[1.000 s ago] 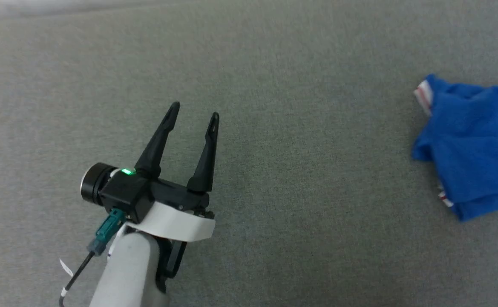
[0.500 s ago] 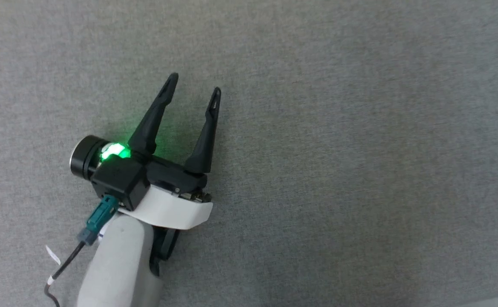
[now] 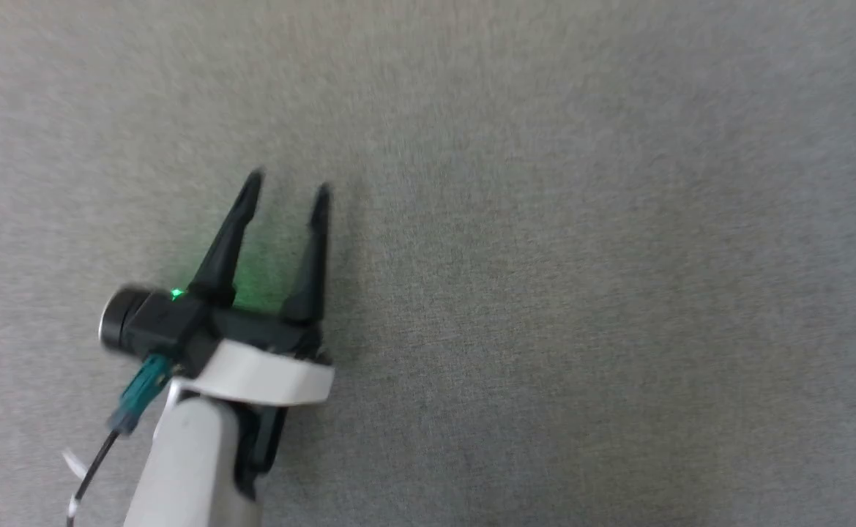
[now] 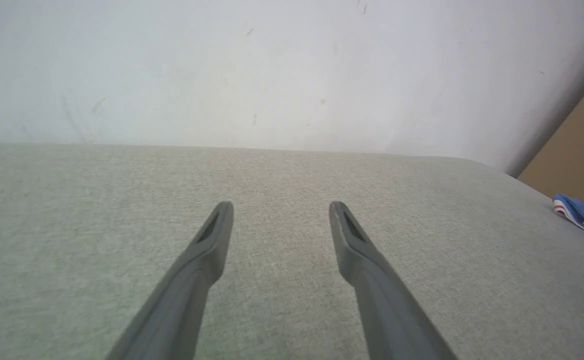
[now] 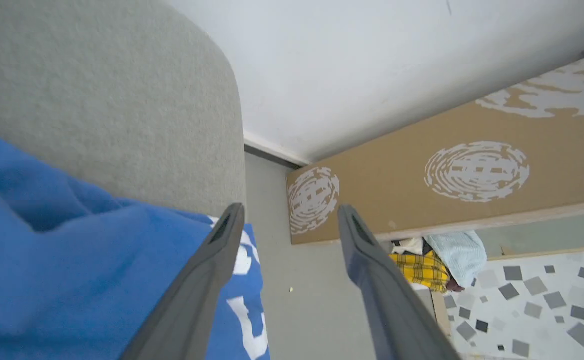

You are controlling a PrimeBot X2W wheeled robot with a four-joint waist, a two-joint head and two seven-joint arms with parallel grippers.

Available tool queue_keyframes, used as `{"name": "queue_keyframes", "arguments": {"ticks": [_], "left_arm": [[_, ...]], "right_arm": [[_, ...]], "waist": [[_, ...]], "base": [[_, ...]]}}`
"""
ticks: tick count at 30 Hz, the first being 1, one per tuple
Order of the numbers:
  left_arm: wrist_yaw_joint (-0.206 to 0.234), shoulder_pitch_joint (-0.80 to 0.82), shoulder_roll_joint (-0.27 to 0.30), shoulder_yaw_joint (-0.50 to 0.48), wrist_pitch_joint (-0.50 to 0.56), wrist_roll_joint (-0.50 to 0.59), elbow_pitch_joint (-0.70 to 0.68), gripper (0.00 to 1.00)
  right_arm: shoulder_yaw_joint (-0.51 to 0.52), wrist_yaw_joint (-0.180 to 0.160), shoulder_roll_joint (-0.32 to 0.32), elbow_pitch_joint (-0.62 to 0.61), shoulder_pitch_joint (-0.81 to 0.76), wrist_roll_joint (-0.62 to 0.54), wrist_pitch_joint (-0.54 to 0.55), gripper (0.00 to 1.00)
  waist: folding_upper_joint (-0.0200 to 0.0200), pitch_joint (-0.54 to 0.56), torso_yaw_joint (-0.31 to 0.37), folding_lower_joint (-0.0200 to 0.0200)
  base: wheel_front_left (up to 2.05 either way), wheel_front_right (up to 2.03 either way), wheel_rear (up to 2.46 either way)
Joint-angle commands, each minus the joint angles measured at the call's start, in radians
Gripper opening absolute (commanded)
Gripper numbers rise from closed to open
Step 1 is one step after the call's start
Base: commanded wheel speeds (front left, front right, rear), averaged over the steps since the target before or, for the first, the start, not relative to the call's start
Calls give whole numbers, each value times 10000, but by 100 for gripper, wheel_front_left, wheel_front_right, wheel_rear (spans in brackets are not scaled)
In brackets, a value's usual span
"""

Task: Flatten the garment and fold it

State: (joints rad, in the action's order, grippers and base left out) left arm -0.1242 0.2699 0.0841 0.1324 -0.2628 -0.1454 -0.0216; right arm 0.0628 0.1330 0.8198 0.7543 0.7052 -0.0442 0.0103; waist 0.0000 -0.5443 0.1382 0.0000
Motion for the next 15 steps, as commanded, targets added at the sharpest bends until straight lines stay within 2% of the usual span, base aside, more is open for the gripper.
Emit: {"name": "queue_keyframes", "arguments": {"ticks": [1, 9, 15], "left_arm": [[71, -351, -77, -228, 10, -178, 141, 100], [559, -1530, -187, -1224, 10, -235, 331, 100], [754, -2279, -238, -1559, 10, -113, -24, 100]], "right_arm": [[-64, -23, -318, -350, 293, -23, -198, 100], [-299, -23, -1975, -2669, 206, 599, -1180, 100], [154, -23, -3412, -4950, -1391, 1296, -1540, 100]], "waist": [[0, 1642, 267, 0], [0, 3780, 111, 0], [0, 4667, -233, 0]], "base": [[0, 0, 0], [0, 0, 0], [0, 0, 0]]}}
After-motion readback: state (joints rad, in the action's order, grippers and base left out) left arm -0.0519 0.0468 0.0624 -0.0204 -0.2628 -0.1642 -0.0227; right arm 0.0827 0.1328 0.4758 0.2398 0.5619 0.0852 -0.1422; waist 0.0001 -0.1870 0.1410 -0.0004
